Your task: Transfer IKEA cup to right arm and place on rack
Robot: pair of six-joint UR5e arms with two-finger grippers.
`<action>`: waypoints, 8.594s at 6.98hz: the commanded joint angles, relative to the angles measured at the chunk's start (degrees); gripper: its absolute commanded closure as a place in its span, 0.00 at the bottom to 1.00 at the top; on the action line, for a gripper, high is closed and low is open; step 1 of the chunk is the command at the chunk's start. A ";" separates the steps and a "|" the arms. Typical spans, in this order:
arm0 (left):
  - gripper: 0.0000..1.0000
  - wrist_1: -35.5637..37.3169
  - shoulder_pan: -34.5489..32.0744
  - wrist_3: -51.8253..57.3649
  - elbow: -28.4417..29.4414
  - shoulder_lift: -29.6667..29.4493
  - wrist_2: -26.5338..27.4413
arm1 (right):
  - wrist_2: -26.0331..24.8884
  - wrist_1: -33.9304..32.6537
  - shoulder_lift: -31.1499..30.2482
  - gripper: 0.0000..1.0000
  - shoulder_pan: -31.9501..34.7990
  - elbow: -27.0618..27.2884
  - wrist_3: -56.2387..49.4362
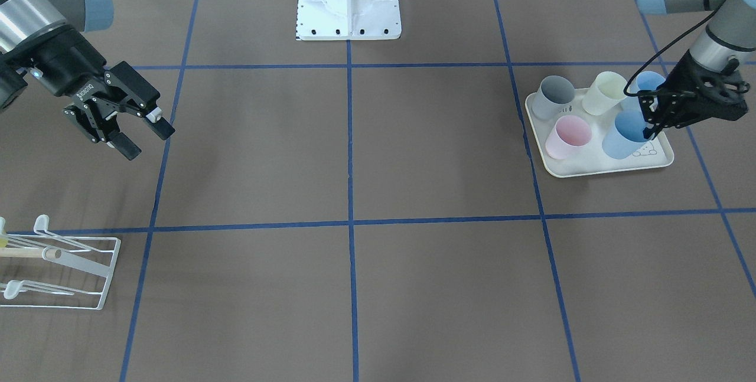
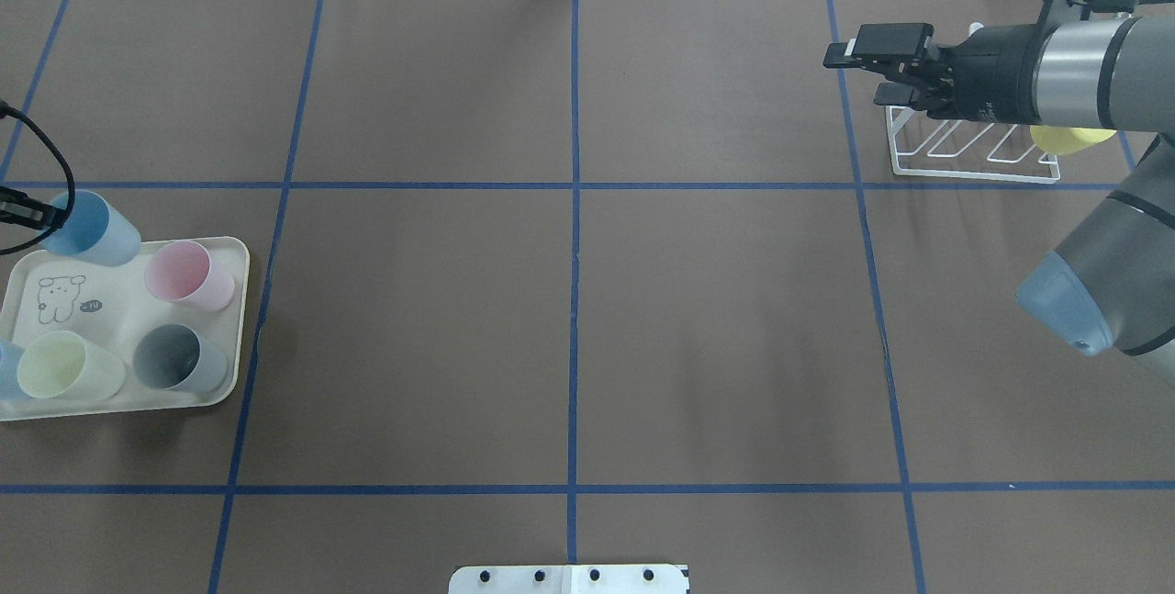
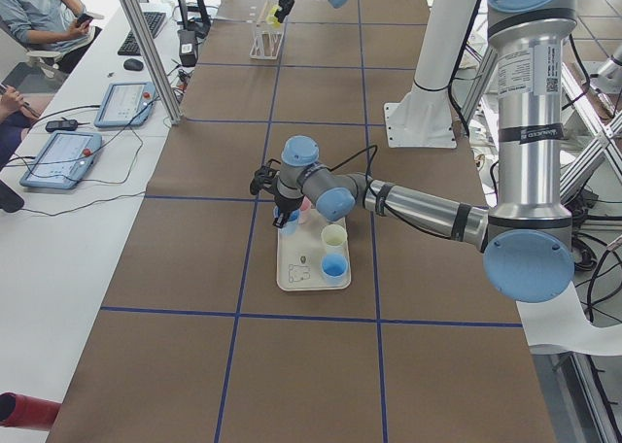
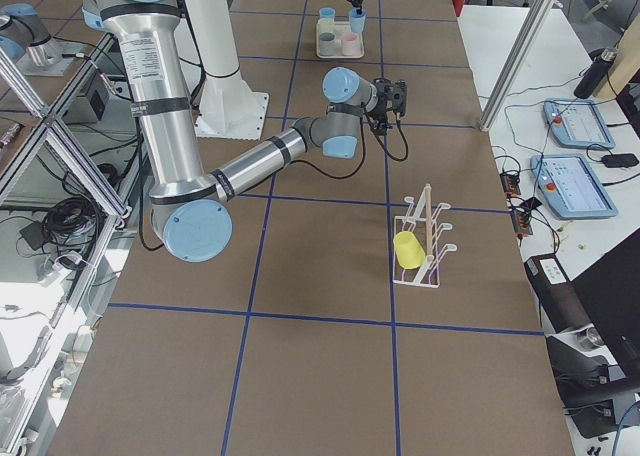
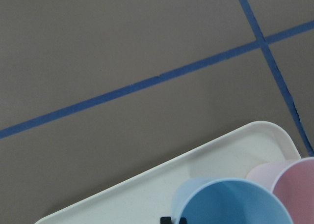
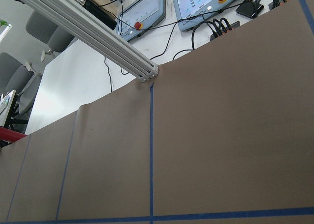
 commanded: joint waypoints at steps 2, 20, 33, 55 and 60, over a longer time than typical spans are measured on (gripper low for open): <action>1.00 4.08 -7.54 -2.20 -0.68 -5.47 0.58 | -0.09 -0.09 1.26 0.00 0.01 0.00 -0.01; 1.00 -49.97 23.04 -131.61 0.11 -26.76 37.93 | -24.07 6.85 22.89 0.00 -16.86 -0.62 29.79; 1.00 -49.53 33.23 -130.65 0.03 -31.59 42.94 | -27.33 6.77 23.42 0.01 -18.62 -1.14 29.70; 0.00 -39.07 21.02 -82.89 -8.58 -8.87 21.33 | -21.90 6.24 6.28 1.00 5.69 -14.38 -13.84; 0.00 -39.07 20.66 -80.64 -8.67 -7.08 20.97 | -11.78 6.59 4.53 1.00 18.19 -25.48 -44.78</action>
